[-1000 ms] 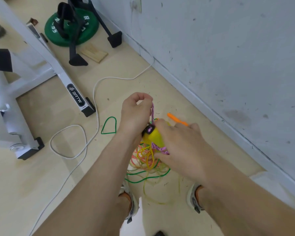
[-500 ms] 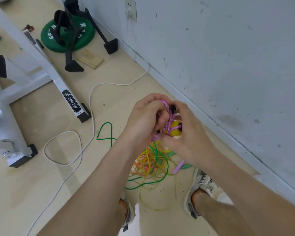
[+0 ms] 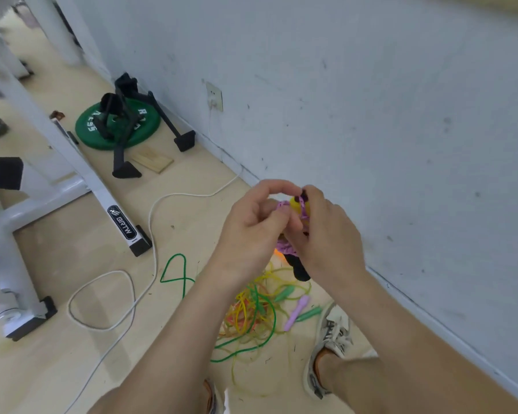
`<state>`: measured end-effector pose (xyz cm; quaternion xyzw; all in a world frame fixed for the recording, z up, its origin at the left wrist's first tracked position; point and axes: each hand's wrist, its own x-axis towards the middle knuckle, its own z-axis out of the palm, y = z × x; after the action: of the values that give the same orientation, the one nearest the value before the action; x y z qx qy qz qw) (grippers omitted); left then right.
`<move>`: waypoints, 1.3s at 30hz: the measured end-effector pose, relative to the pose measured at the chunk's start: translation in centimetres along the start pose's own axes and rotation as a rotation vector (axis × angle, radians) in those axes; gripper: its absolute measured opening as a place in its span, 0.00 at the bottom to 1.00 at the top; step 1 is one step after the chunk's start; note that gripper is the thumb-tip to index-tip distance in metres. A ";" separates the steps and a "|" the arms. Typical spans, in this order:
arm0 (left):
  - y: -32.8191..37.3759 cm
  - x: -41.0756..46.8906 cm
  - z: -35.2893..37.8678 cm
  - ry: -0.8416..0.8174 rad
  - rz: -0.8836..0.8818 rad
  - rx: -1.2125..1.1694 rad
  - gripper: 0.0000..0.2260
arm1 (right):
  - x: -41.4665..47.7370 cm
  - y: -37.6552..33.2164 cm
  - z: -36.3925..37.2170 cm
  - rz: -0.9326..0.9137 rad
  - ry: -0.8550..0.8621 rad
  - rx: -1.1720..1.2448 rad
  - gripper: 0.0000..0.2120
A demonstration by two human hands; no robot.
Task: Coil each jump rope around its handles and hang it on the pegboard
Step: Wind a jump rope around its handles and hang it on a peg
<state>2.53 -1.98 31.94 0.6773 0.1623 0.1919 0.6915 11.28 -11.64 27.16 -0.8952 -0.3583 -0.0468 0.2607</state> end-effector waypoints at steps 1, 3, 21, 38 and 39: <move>1.4 -0.5 0.3 0.019 0.037 0.013 0.14 | -0.3 -0.4 -1.4 -0.018 0.011 -0.021 0.23; 4.2 -1.5 1.0 0.045 0.105 0.046 0.16 | -1.1 -0.9 -4.0 -0.019 0.023 0.000 0.18; 23.6 -10.6 7.8 -0.217 0.219 -0.194 0.17 | -7.9 -7.3 -30.3 -0.007 -0.221 1.038 0.14; 33.0 3.8 9.5 -0.252 0.477 0.010 0.17 | 3.4 -7.8 -35.8 -0.036 -0.011 1.262 0.12; 33.5 5.5 9.2 -0.327 0.378 -0.126 0.15 | 5.1 -7.9 -35.6 -0.013 0.024 1.276 0.08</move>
<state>10.28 -7.04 65.90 0.6733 -0.0931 0.2153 0.7012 13.45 -21.51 62.57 -0.5610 -0.3181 0.1642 0.7464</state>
